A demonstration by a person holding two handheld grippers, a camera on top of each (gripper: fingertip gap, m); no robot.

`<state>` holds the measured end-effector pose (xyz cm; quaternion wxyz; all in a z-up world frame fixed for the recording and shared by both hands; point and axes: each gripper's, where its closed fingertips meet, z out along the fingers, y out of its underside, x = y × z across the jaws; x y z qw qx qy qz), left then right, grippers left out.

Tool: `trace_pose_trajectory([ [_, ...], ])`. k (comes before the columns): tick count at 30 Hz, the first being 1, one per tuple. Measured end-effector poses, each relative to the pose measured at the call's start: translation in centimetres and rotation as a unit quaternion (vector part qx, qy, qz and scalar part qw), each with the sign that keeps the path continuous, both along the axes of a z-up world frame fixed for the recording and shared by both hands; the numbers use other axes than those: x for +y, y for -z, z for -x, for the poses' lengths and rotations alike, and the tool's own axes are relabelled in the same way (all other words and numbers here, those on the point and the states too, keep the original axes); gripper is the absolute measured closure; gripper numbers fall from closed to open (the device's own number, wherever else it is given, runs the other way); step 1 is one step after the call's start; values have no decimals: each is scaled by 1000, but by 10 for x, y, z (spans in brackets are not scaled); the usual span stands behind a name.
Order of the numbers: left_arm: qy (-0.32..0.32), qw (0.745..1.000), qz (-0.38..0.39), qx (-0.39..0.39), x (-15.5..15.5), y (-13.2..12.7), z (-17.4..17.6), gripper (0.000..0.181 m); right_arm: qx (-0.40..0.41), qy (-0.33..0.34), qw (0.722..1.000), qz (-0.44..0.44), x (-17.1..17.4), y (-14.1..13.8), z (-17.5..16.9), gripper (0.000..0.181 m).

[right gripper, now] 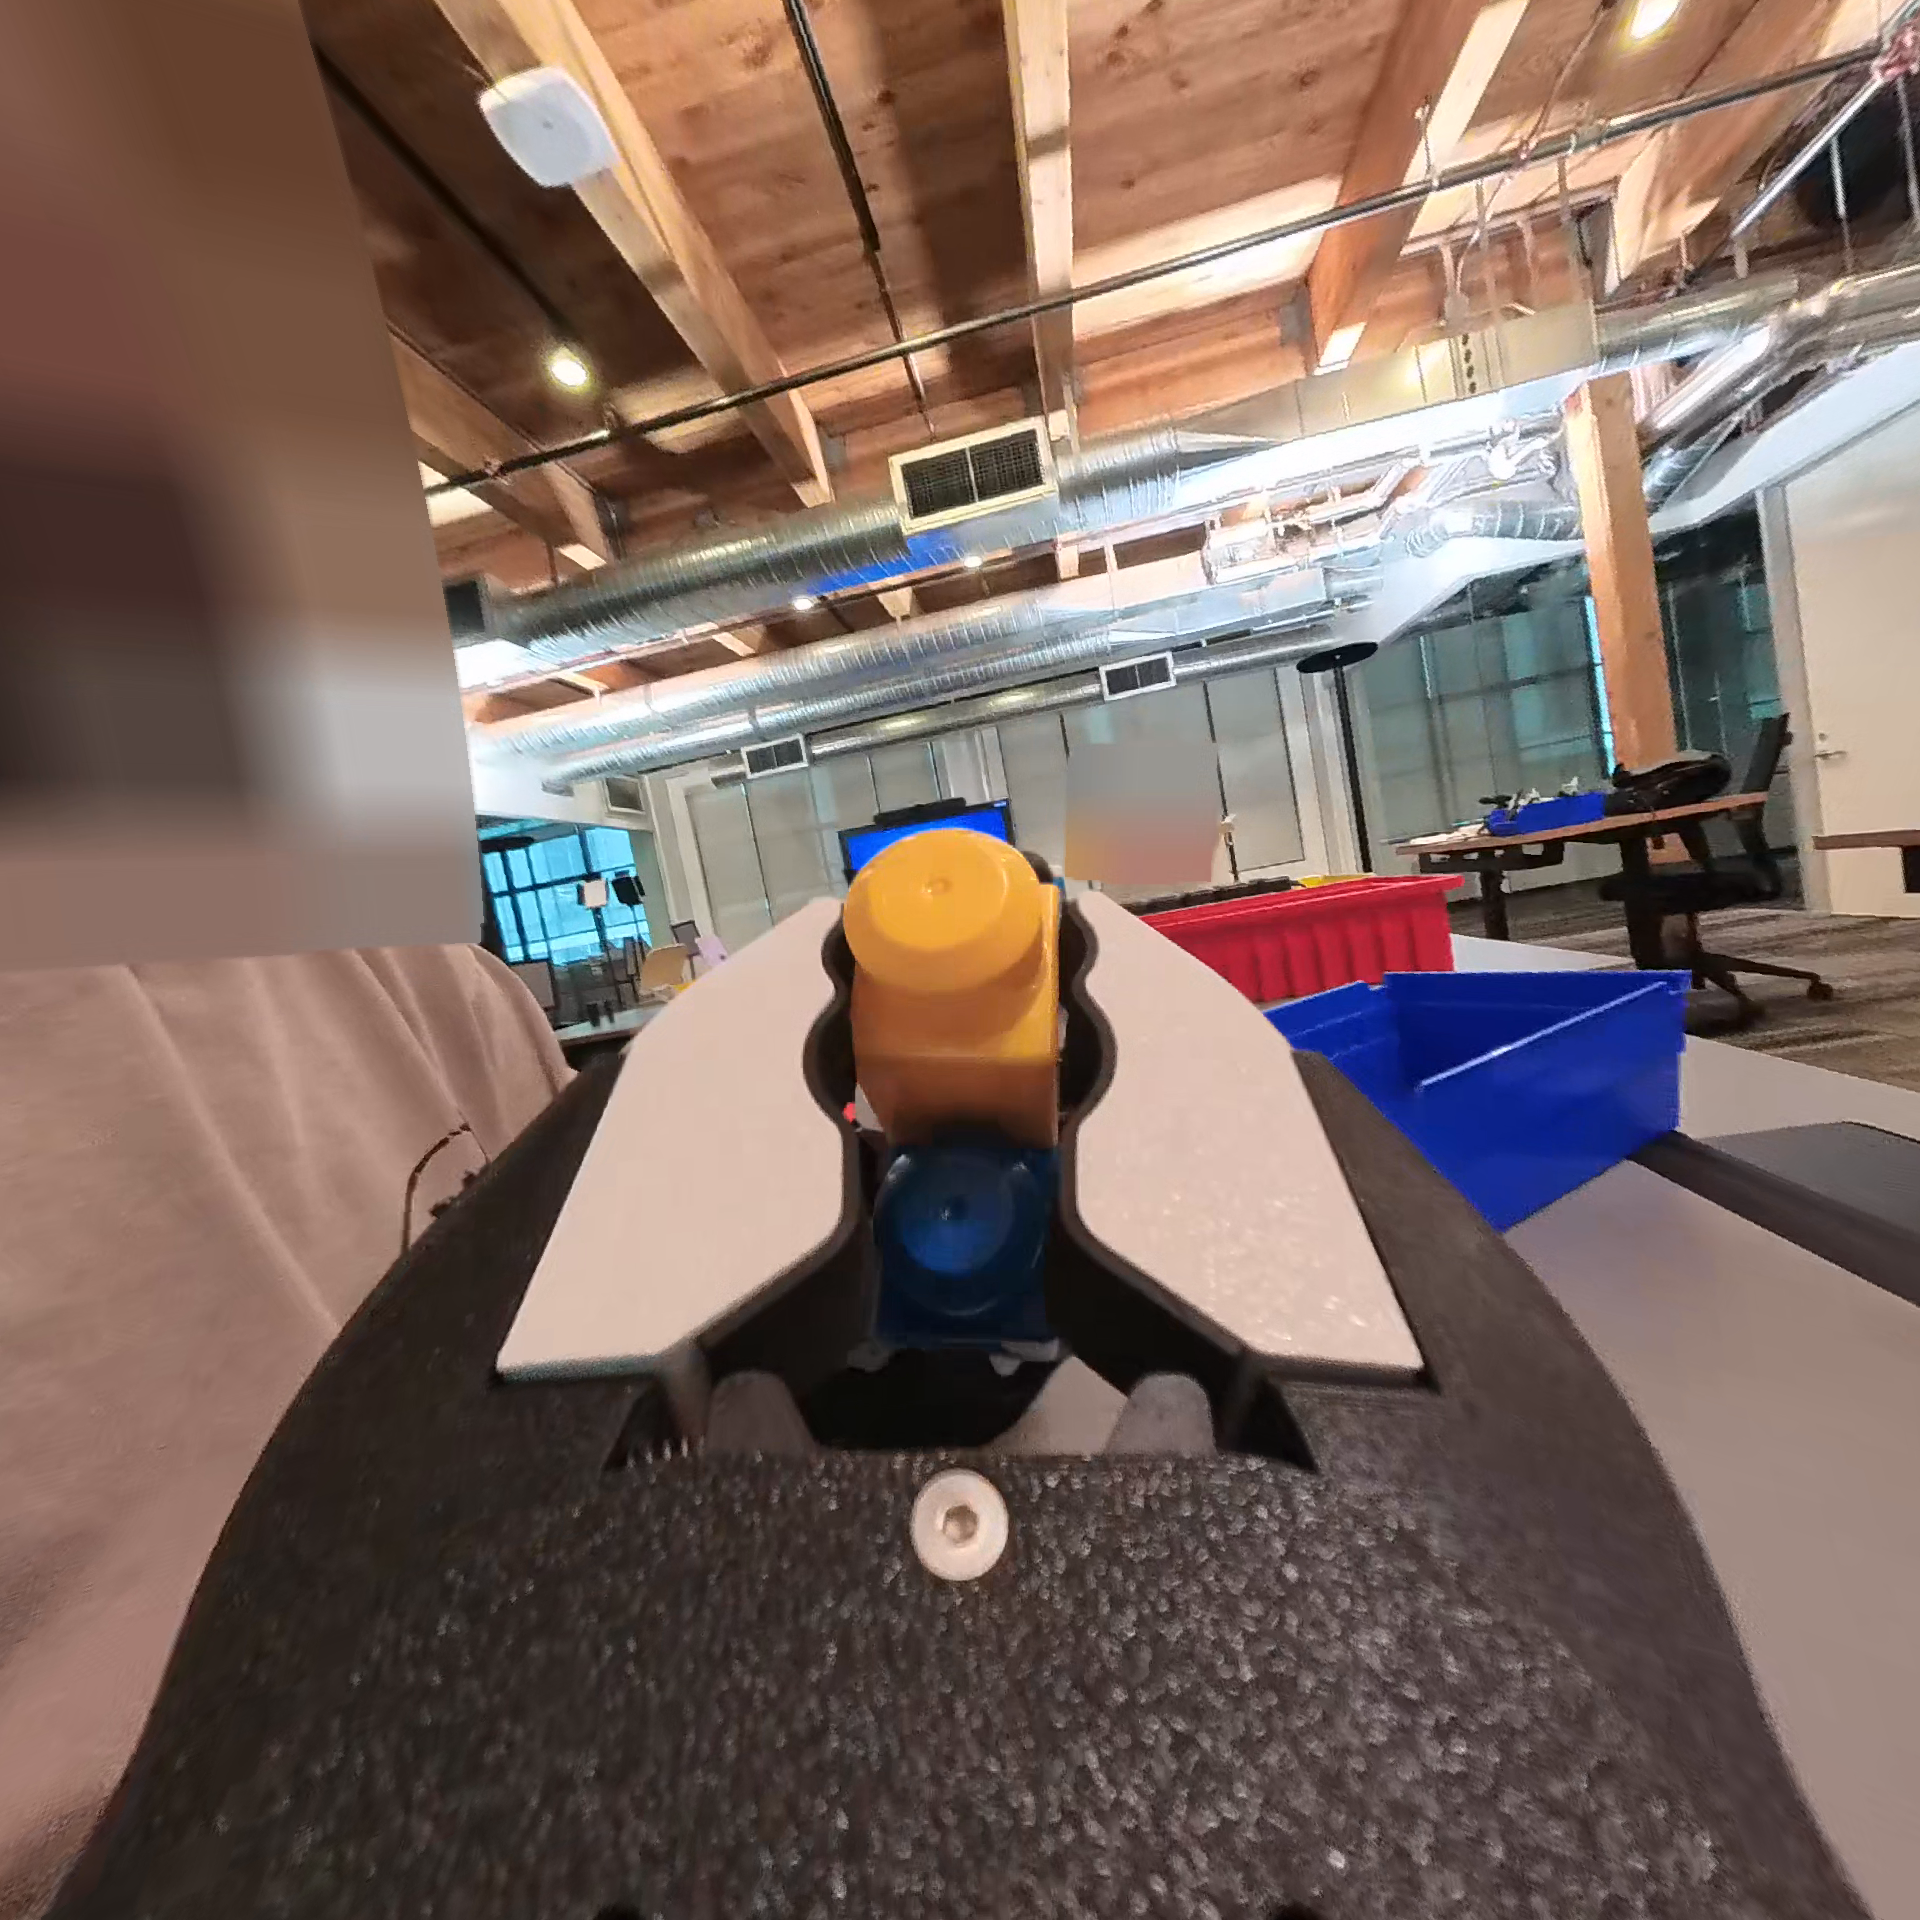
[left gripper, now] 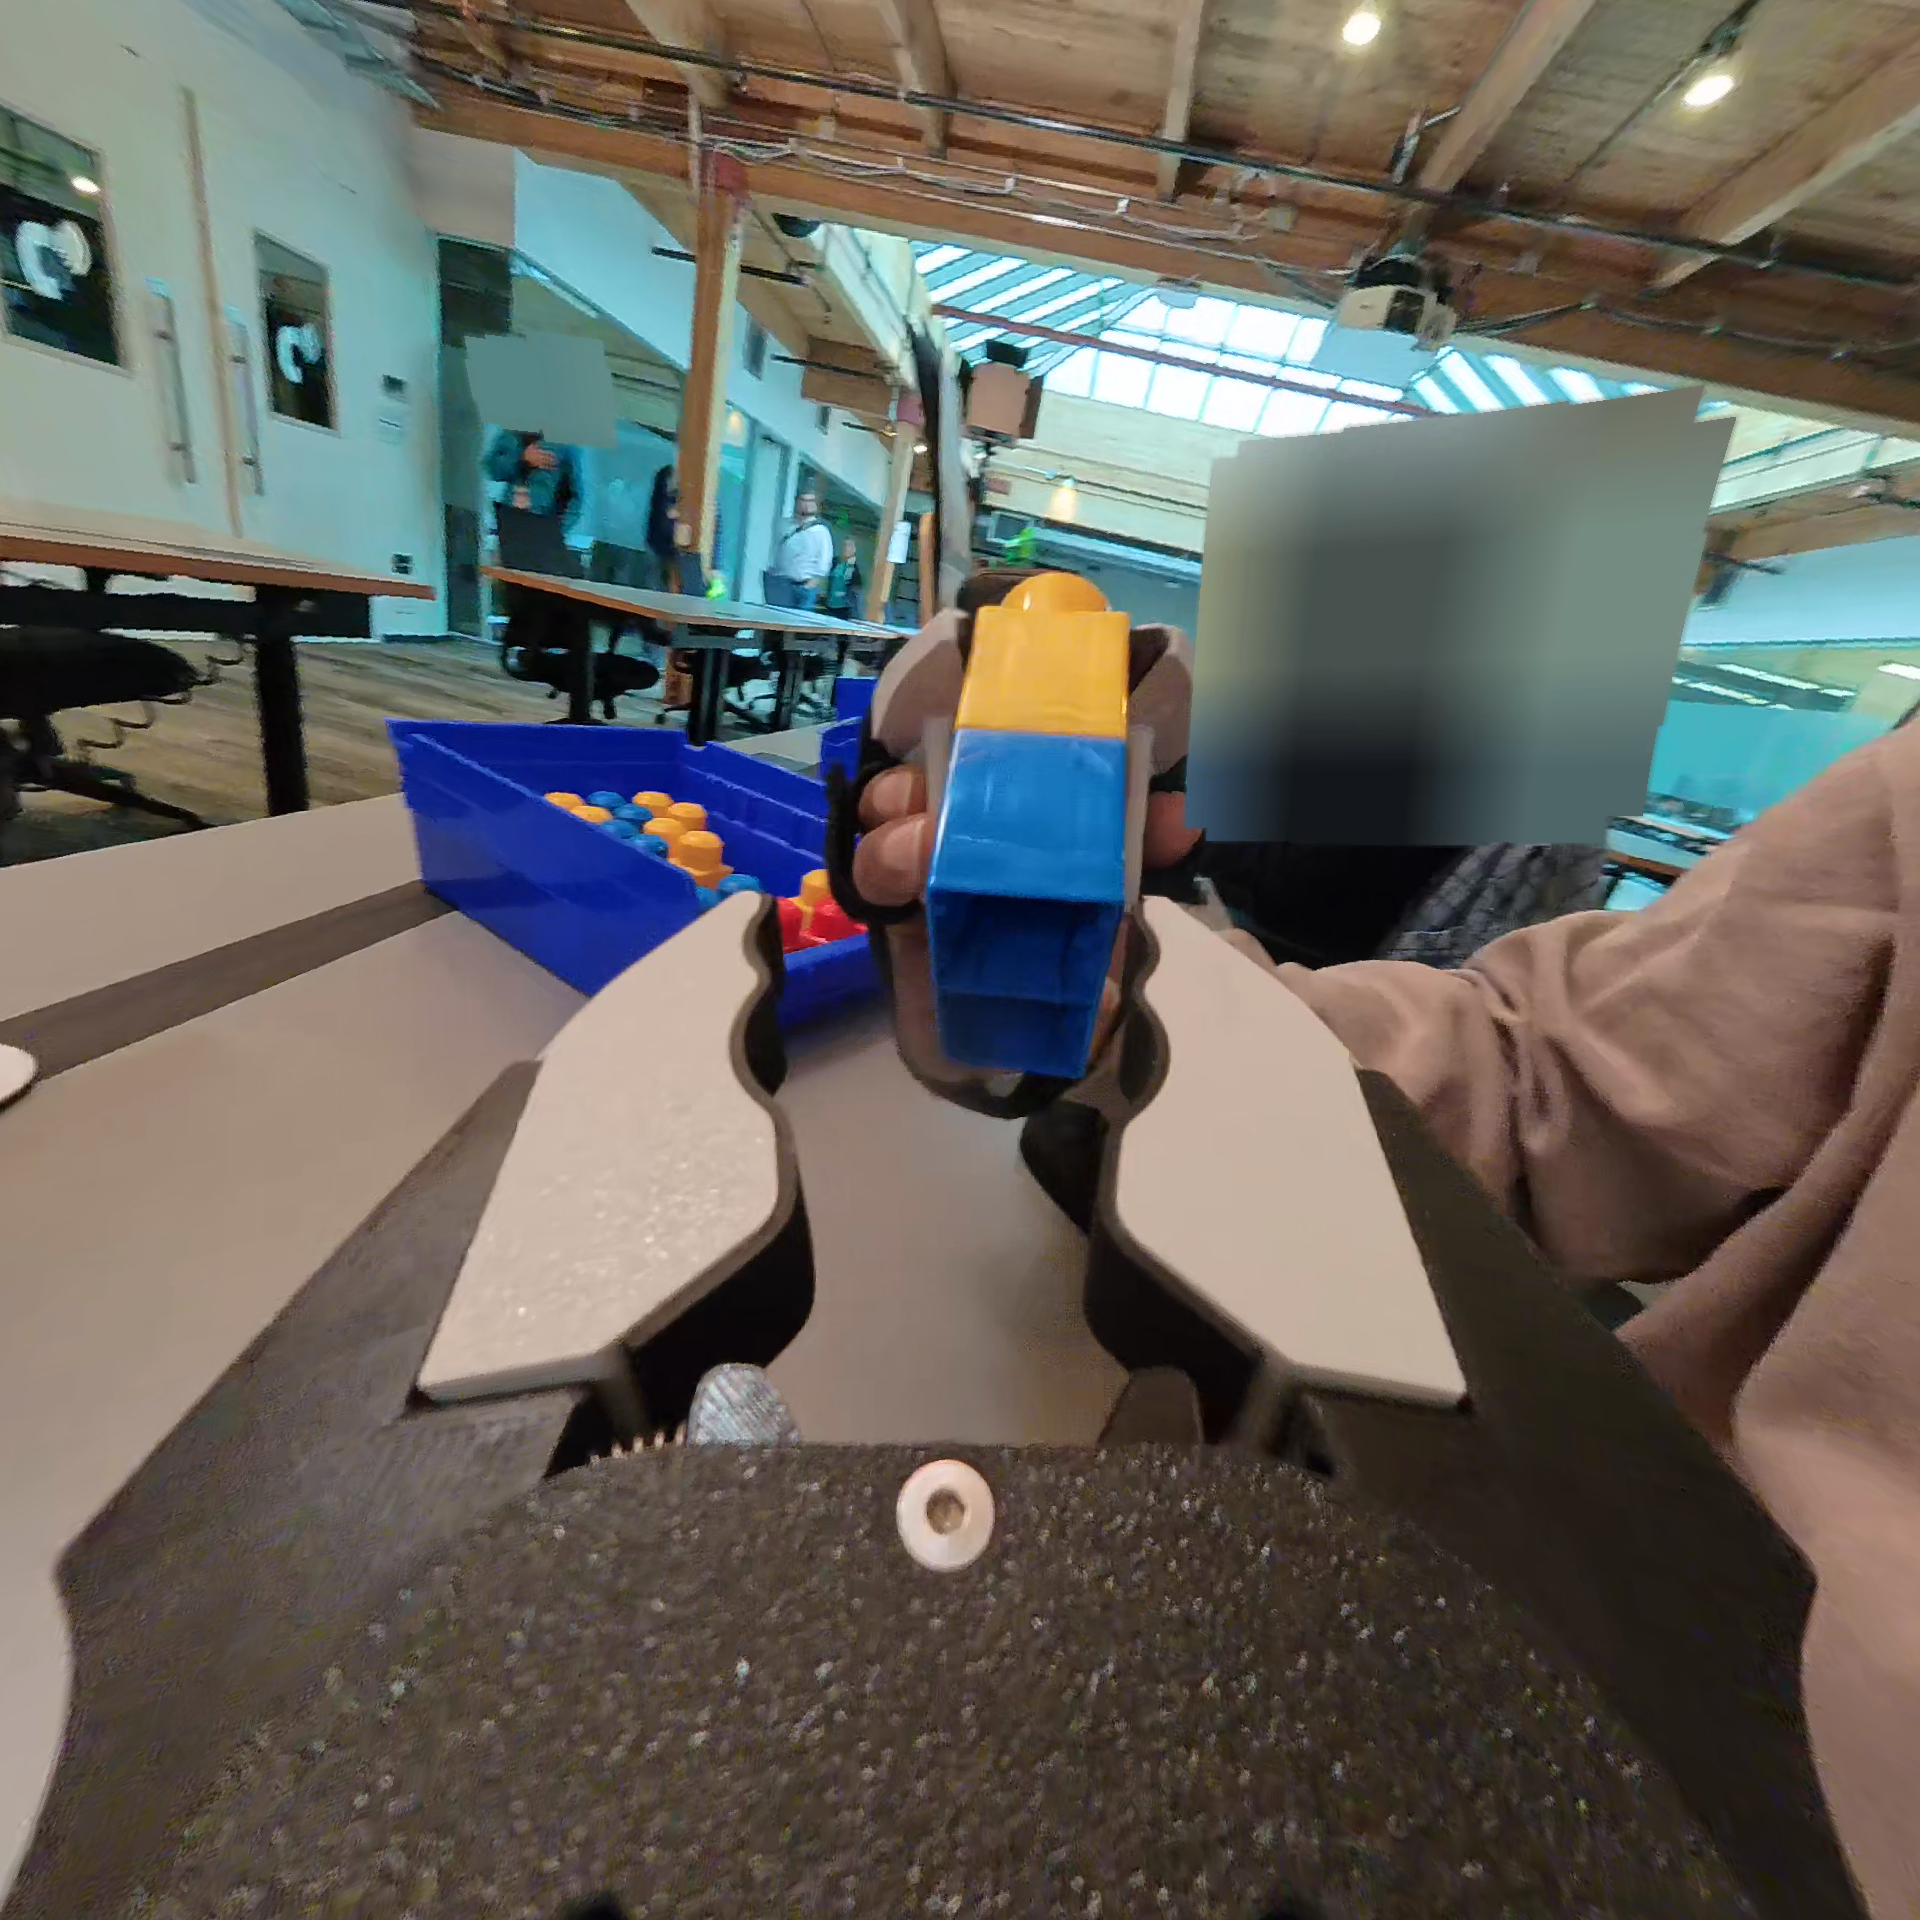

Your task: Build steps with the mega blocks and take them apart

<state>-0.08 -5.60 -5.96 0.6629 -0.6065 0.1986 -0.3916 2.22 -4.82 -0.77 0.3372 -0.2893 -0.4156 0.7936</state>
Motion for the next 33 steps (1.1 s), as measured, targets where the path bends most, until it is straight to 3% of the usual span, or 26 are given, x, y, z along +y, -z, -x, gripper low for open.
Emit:
trace_pose_trajectory([
  [2,21,1000,-5,-1,-5,0,-7,119,-7,-1,1000,-16,-7,4,4,145],
  [4,37,999,-8,27,-9,6,-16,144,-11,-6,1000,-23,-15,7,9,145],
  [9,46,998,-11,46,-15,2,-8,144,-64,-2,995,-80,-17,14,12,145],
  [16,34,995,-10,97,-14,14,3,145,-206,51,947,-242,1,35,-7,143],
  [23,44,990,-11,136,-17,23,-7,145,-249,53,925,-281,-5,51,-13,151],
  [26,35,989,-11,145,-15,27,-6,145,-263,64,912,-308,7,37,-29,152],
  [28,19,989,-10,143,-12,27,3,145,-265,104,905,-317,37,3,-54,152],
  [30,8,991,-10,134,-9,24,11,145,-302,159,872,-351,77,-25,-82,152],
  [33,-1,991,-11,135,-7,23,14,145,-432,231,772,-406,150,-33,-118,152],
])
